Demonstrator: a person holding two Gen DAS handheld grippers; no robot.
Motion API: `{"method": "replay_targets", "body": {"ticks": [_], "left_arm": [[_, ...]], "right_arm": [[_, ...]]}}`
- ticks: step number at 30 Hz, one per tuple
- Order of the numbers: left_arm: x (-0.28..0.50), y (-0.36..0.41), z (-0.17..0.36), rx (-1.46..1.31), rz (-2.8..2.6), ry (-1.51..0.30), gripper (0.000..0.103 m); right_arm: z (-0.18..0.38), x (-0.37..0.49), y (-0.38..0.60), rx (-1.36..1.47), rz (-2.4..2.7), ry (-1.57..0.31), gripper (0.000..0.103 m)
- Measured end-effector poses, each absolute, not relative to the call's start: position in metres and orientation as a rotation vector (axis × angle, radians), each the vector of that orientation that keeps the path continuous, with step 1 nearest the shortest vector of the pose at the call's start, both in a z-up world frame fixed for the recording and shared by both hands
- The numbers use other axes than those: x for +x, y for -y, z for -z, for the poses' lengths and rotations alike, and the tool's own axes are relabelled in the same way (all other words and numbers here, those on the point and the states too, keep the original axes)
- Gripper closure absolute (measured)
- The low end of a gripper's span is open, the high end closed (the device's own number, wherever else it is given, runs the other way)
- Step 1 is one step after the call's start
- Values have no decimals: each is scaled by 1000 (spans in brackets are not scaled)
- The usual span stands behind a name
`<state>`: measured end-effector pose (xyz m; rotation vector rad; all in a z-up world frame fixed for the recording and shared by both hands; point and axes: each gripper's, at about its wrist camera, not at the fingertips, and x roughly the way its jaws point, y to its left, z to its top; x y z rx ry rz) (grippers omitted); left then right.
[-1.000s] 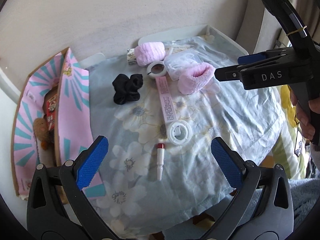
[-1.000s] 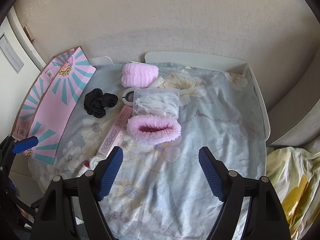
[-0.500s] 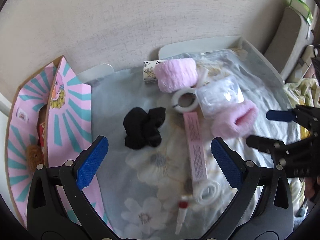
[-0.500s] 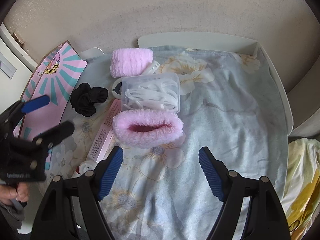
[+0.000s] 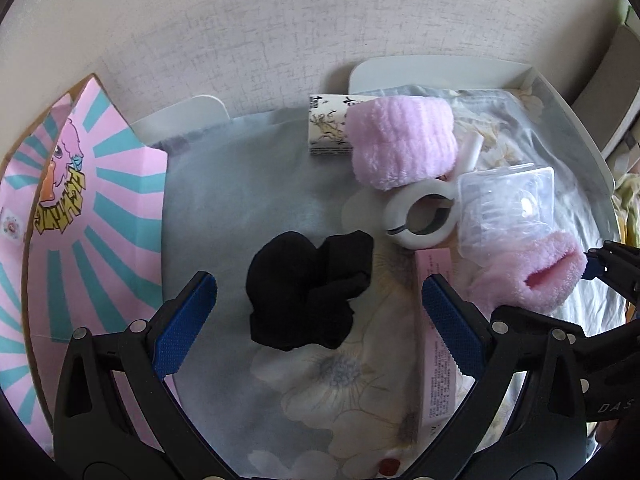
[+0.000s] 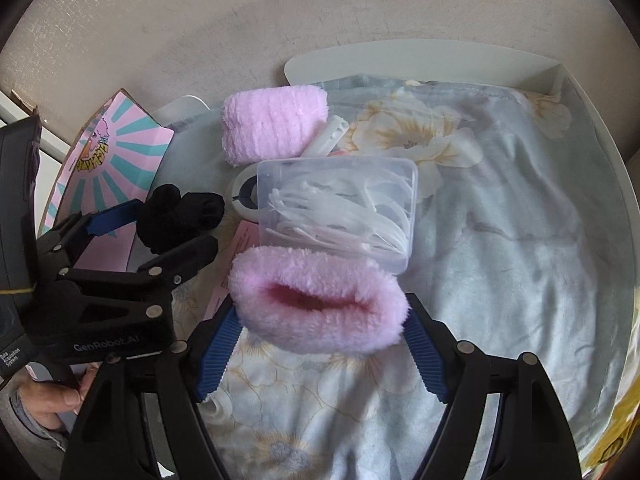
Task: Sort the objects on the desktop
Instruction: 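Grasp the black scrunchie with the left tool while the right tool grasps the pink wristband, then carry scrunchie and wristband over the cardboard box and open both tools to drop them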
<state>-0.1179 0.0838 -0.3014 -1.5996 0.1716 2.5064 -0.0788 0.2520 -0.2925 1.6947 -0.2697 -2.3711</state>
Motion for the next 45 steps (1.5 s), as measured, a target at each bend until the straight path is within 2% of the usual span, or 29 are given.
{"method": "replay_targets", "body": {"ticks": [3,7,10,11,14,17,24,39,45], "left_arm": [[-120,-77,305,-1605,-2506,-139,5],[-123,-71,310,-1633,-2491,-109,29],[-123,-69,314,-1657,-2477,-96,46],[-123,-69,315,-1659,-2474,-94,54],[-119,-68,312,-1651,-2481,-98,69],[-116,-66,309,-1652,-2477,-72,79],[-103,-60,291,-1617,-2499,-27,82],[-59,-76,195,-1420,-2613,-87,82],[-33,-50,150,-1327,-2716,-17,82]], "right_arm": [[294,-80,-249,1695,2380,242,28],[291,-77,-246,1676,2398,181,29],[290,-74,-246,1666,2403,164,40],[290,-73,-247,1661,2398,178,47],[289,-70,-251,1652,2368,253,65],[286,-66,-255,1646,2371,292,73],[269,-52,-257,1603,2401,317,76],[212,-22,-254,1447,2497,288,76],[184,-22,-241,1341,2512,236,76]]}}
